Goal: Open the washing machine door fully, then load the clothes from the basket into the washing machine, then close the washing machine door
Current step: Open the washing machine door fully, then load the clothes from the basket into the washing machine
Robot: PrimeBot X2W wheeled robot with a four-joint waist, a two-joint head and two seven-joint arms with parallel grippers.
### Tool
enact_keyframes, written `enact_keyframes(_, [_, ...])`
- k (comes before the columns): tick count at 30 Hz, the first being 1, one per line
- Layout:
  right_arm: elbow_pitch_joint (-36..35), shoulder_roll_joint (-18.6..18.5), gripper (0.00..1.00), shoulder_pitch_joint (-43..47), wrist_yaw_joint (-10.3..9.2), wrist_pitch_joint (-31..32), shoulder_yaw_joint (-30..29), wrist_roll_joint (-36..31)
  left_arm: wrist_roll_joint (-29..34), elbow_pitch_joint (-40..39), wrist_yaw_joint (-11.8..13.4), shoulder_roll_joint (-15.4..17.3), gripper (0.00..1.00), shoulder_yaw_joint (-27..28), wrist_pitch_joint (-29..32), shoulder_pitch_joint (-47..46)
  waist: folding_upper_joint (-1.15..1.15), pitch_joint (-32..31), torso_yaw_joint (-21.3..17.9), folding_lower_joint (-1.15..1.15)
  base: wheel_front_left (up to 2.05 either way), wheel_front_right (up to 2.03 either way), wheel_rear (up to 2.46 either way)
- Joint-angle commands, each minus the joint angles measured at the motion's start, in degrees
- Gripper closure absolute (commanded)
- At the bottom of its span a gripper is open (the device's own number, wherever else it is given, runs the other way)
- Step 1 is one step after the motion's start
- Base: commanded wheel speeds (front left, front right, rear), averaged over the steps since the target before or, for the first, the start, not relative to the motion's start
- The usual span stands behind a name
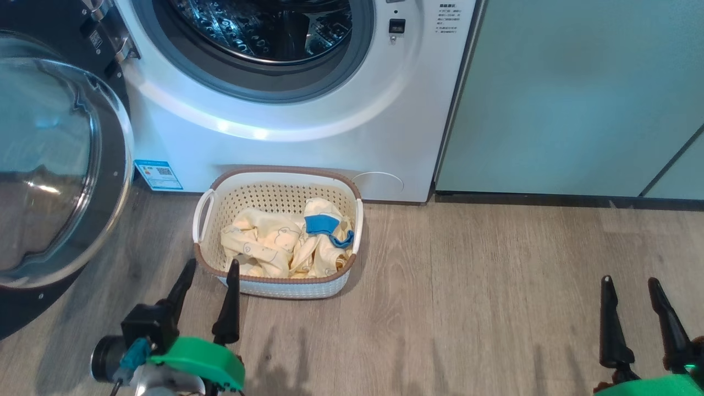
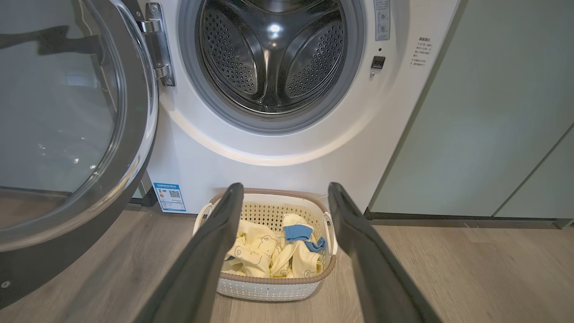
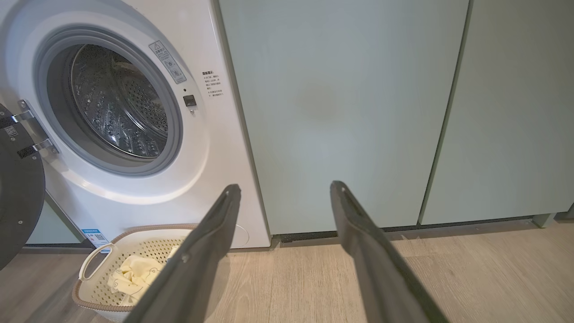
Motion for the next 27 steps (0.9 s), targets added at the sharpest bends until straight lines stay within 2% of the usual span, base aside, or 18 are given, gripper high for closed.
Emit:
enact_keyframes(1, [-2.16, -0.67, 0.00, -1.03, 0.25, -0.56, 1.01, 0.29, -0.34, -1.49, 0.54, 0.89, 0.00, 1.81, -0.53, -2.98, 0.00, 0.00, 0.01, 0.00, 0.00, 0.00, 0.00])
enact_keyframes(10, [-2.33, -0.66, 0.00, -1.13, 0.25, -0.56, 0.93, 0.29, -0.15, -1.31, 1.12, 1.13, 0.00, 1.25, -0.45, -3.16, 0.00, 0.34, -0.08, 0.00, 0.55, -0.55, 0.00])
enact_keyframes(27, [-2.08, -0.66, 0.00, -1.84, 0.25, -0.56, 0.92, 0.63, -0.59, -1.29, 1.05, 1.95, 0.00, 0.31, -0.75, -3.91, 0.00, 1.01, -0.16, 0.00, 1.55, -1.55, 0.00])
